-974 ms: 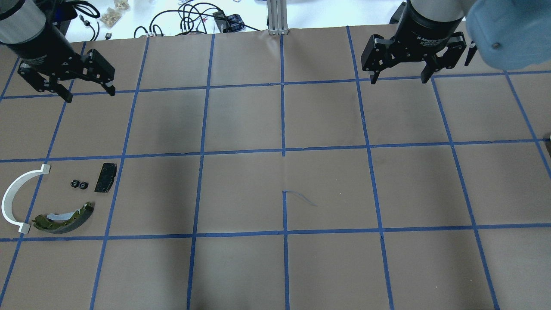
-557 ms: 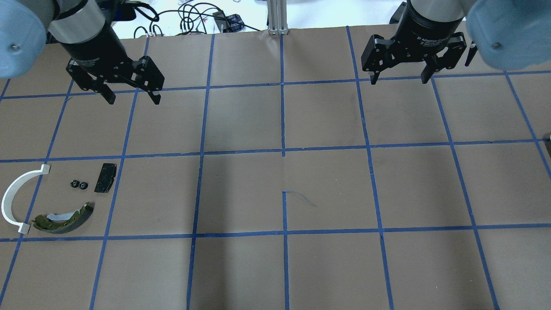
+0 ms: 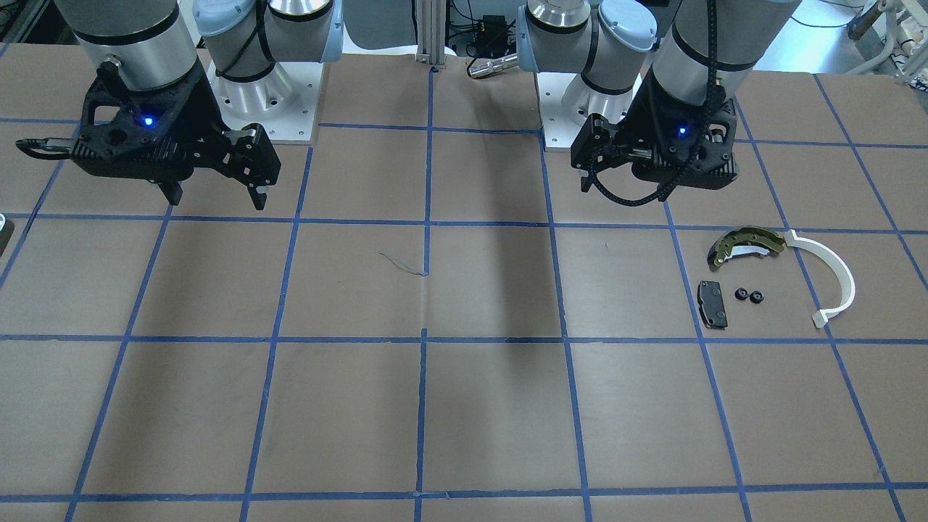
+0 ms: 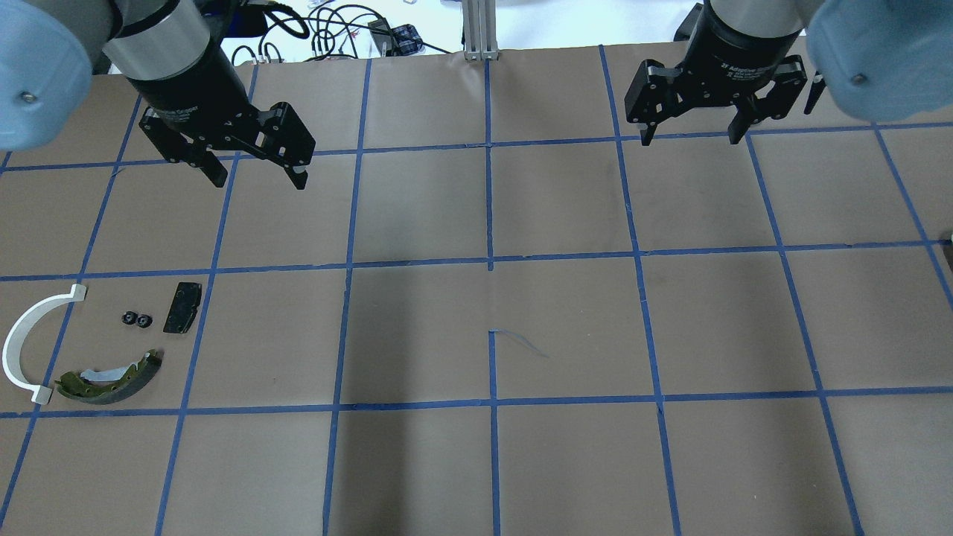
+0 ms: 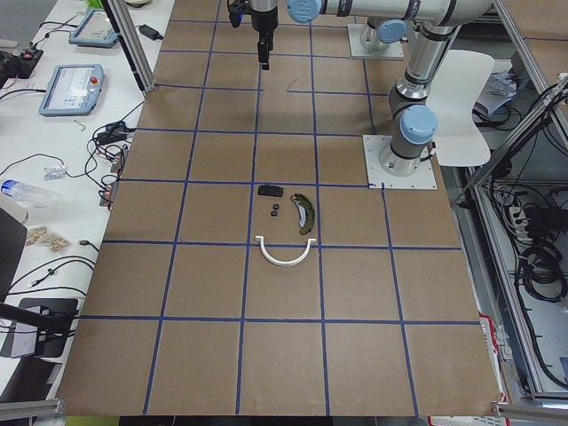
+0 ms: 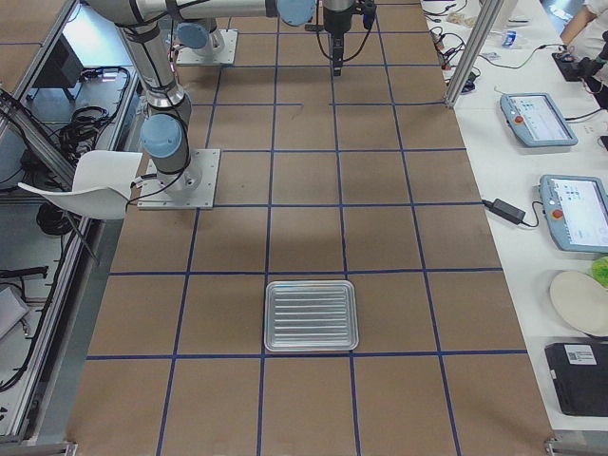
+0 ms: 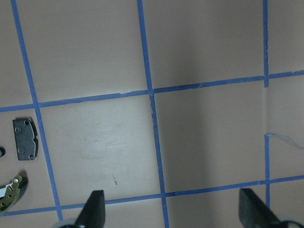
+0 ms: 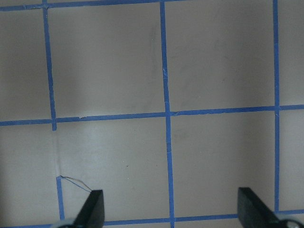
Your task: Place bearing gear from tray to pile
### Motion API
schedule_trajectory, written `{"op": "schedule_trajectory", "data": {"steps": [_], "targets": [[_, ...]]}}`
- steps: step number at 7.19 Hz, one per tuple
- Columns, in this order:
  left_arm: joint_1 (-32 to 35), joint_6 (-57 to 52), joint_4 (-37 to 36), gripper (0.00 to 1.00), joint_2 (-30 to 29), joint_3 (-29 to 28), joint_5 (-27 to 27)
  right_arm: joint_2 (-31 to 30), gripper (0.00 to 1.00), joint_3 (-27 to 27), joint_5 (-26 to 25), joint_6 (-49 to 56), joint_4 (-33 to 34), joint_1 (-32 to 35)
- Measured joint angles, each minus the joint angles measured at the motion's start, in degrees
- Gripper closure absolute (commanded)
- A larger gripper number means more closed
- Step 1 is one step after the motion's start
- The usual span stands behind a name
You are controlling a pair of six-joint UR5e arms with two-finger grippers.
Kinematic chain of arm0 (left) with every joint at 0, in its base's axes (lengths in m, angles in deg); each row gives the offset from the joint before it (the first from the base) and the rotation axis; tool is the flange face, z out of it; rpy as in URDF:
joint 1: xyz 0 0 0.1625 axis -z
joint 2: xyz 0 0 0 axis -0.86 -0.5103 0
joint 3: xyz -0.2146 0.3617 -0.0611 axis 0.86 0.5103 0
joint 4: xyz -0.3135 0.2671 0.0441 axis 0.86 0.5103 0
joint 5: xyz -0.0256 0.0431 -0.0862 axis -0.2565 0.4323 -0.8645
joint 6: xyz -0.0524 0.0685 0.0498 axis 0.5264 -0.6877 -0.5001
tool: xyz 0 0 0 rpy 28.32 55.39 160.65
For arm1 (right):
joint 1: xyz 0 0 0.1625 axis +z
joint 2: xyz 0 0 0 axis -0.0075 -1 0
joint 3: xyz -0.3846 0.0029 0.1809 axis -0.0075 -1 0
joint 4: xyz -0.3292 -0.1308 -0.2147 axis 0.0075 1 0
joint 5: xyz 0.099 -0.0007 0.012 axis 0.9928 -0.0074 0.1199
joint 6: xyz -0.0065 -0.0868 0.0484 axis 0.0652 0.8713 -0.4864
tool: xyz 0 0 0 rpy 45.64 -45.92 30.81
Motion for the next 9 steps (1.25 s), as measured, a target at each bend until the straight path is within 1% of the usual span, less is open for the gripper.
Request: {"op": "schedule_trajectory", "data": {"steps": [4, 6, 9], "targets": [[-0.9, -0.5, 1.6, 0.0, 0.9, 0.3, 0.3, 0.0, 0.0, 0.0, 0.0, 0.0, -0.1, 0.0], [-1.1, -0.2, 1.1, 0.0, 0.9, 0.9, 0.1, 0.0, 0.0, 0.0, 0.0, 0.0, 0.0, 0.0], [-3.1, -0.5, 0.9, 0.0, 1.0, 1.4, 0.2, 0.0, 0.0, 0.0, 0.0, 0.0, 0.0, 0.0]]}}
